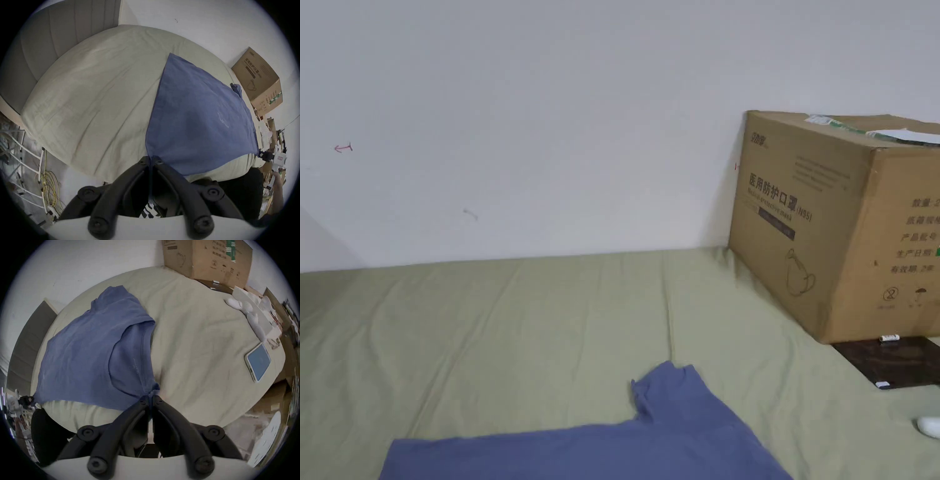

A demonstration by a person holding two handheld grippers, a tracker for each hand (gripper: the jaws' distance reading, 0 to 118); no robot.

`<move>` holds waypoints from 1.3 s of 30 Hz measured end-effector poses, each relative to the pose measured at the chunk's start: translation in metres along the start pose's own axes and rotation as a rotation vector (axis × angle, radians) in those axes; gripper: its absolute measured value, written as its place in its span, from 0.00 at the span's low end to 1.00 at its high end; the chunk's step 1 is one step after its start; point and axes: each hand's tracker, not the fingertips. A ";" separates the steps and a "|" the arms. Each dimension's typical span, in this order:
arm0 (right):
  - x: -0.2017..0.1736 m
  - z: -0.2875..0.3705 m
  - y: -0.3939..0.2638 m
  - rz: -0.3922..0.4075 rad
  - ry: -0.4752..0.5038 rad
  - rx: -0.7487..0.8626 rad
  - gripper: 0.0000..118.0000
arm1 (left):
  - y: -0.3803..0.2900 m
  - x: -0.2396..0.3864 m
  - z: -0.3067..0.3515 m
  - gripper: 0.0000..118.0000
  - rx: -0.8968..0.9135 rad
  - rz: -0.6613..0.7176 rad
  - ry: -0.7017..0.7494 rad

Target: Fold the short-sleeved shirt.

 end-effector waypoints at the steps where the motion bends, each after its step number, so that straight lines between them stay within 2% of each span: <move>1: -0.004 0.001 0.000 -0.014 -0.024 0.011 0.23 | 0.001 -0.001 0.002 0.15 0.008 0.014 -0.009; 2: -0.009 0.005 0.000 -0.008 -0.054 0.015 0.30 | 0.003 -0.001 0.005 0.15 0.032 0.038 -0.026; 3: -0.016 0.008 0.000 0.017 -0.108 0.017 0.38 | 0.005 -0.001 0.010 0.21 0.068 0.057 -0.033; 4: -0.022 0.012 0.000 0.043 -0.140 0.028 0.58 | 0.008 -0.001 0.016 0.33 0.100 0.077 -0.046; 5: -0.027 0.019 -0.001 0.059 -0.152 0.062 0.80 | 0.008 0.000 0.022 0.70 0.124 0.103 -0.064; 6: -0.034 0.027 0.001 0.070 -0.147 0.104 0.83 | 0.010 0.001 0.028 0.89 0.141 0.128 -0.097; 7: -0.041 0.036 0.004 0.081 -0.133 0.128 0.83 | 0.013 0.002 0.037 0.93 0.182 0.141 -0.128; 9: -0.057 0.057 0.009 0.081 -0.082 0.206 0.83 | 0.020 0.010 0.054 0.92 0.248 0.145 -0.169; 11: -0.072 0.079 0.016 0.086 -0.045 0.340 0.83 | 0.027 0.026 0.074 0.92 0.346 0.094 -0.186; 15: -0.105 0.117 0.034 0.075 0.036 0.564 0.83 | 0.035 0.078 0.118 0.92 0.592 -0.070 -0.129; 16: -0.112 0.123 0.039 0.071 0.057 0.603 0.82 | 0.038 0.089 0.125 0.91 0.631 -0.097 -0.130; 17: -0.117 0.128 0.043 0.069 0.096 0.641 0.74 | 0.042 0.104 0.132 0.85 0.662 -0.115 -0.143; 18: -0.121 0.133 0.048 0.070 0.147 0.681 0.56 | 0.047 0.114 0.135 0.74 0.683 -0.127 -0.162; 19: -0.125 0.136 0.051 0.071 0.204 0.720 0.25 | 0.054 0.123 0.136 0.57 0.687 -0.138 -0.186; 20: -0.129 0.136 0.056 0.064 0.235 0.746 0.00 | 0.064 0.132 0.135 0.25 0.674 -0.144 -0.191; 21: -0.135 0.134 0.062 0.066 0.227 0.740 0.00 | 0.078 0.140 0.130 0.03 0.664 -0.153 -0.189; 22: -0.139 0.132 0.064 0.050 0.211 0.784 0.00 | 0.087 0.147 0.124 0.01 0.655 -0.161 -0.184; 24: -0.140 0.124 0.075 0.042 0.288 0.784 0.00 | 0.112 0.153 0.111 0.00 0.631 -0.180 -0.227; 25: -0.142 0.120 0.080 0.040 0.262 0.779 0.00 | 0.138 0.148 0.092 0.00 0.581 -0.190 -0.266; 27: -0.139 0.113 0.087 0.030 0.256 0.771 0.00 | 0.181 0.148 0.062 0.00 0.460 -0.192 -0.218; 29: -0.134 0.103 0.093 0.027 0.292 0.743 0.00 | 0.232 0.138 0.010 0.00 0.268 -0.207 -0.178; 32: -0.127 0.086 0.099 0.052 0.288 0.664 0.00 | 0.280 0.124 -0.063 0.00 0.033 -0.205 -0.113; 35: -0.121 0.067 0.102 0.065 0.260 0.614 0.00 | 0.305 0.122 -0.110 0.02 -0.015 -0.305 -0.003; 36: -0.119 0.061 0.102 0.068 0.254 0.599 0.00 | 0.310 0.120 -0.121 0.13 -0.024 -0.340 0.020; 37: -0.117 0.056 0.102 0.068 0.250 0.583 0.00 | 0.307 0.124 -0.128 0.40 -0.039 -0.339 0.030; 38: -0.120 0.053 0.100 0.067 0.240 0.567 0.00 | 0.310 0.121 -0.142 0.83 -0.075 -0.334 0.043; 39: -0.119 0.048 0.100 0.065 0.232 0.549 0.00 | 0.310 0.117 -0.156 0.97 -0.113 -0.323 0.033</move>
